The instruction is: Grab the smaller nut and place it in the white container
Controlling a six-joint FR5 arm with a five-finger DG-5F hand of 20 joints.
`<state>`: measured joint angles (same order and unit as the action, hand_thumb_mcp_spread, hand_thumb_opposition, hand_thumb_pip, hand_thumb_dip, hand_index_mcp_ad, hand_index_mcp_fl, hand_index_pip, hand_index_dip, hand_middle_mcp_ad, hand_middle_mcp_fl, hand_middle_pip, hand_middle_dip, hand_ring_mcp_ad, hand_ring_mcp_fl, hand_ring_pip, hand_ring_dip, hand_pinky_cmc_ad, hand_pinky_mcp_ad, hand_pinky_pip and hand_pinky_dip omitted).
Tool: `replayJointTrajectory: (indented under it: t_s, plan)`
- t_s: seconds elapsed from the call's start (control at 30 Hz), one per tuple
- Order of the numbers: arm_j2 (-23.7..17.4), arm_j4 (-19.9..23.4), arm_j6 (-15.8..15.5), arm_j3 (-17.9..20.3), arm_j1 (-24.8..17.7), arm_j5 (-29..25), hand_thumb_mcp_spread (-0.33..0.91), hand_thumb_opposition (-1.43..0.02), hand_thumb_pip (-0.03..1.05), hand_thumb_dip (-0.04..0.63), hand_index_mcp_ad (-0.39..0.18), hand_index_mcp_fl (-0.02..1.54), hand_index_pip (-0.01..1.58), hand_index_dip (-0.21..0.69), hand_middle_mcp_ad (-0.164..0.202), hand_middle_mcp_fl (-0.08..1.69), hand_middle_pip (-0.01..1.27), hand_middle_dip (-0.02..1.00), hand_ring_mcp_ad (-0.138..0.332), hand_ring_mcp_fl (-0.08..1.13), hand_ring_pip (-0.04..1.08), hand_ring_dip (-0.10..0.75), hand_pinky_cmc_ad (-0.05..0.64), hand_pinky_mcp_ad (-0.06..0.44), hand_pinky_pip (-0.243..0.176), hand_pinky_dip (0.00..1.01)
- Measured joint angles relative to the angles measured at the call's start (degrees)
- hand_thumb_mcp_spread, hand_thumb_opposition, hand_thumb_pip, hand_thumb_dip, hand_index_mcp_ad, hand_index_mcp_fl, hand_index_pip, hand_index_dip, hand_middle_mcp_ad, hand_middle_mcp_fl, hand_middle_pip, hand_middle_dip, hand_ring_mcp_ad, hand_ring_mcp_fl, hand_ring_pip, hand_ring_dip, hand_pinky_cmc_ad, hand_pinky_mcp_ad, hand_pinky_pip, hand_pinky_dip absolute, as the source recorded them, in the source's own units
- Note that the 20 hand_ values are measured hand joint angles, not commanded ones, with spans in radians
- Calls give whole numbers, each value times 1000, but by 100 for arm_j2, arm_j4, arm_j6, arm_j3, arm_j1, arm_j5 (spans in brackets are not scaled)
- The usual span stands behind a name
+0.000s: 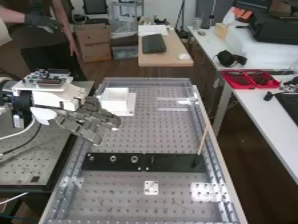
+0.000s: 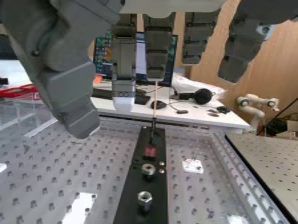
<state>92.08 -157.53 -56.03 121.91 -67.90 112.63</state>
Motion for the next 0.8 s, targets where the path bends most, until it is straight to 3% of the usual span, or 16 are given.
replayJointTrajectory:
  t_s: [0.27, 0.8]
  plan:
    - [227, 379, -67, 103, 136, 150, 380, -820, 710, 206, -84, 2, 1431, 208, 33, 197, 113, 253, 124, 35, 106, 138, 380, 312, 37, 195]
    - [791, 1072, -289, 297, 310, 399, 415, -819, 710, 206, -99, 0, 1477, 211, 31, 215, 115, 253, 113, 51, 106, 138, 367, 311, 37, 195]
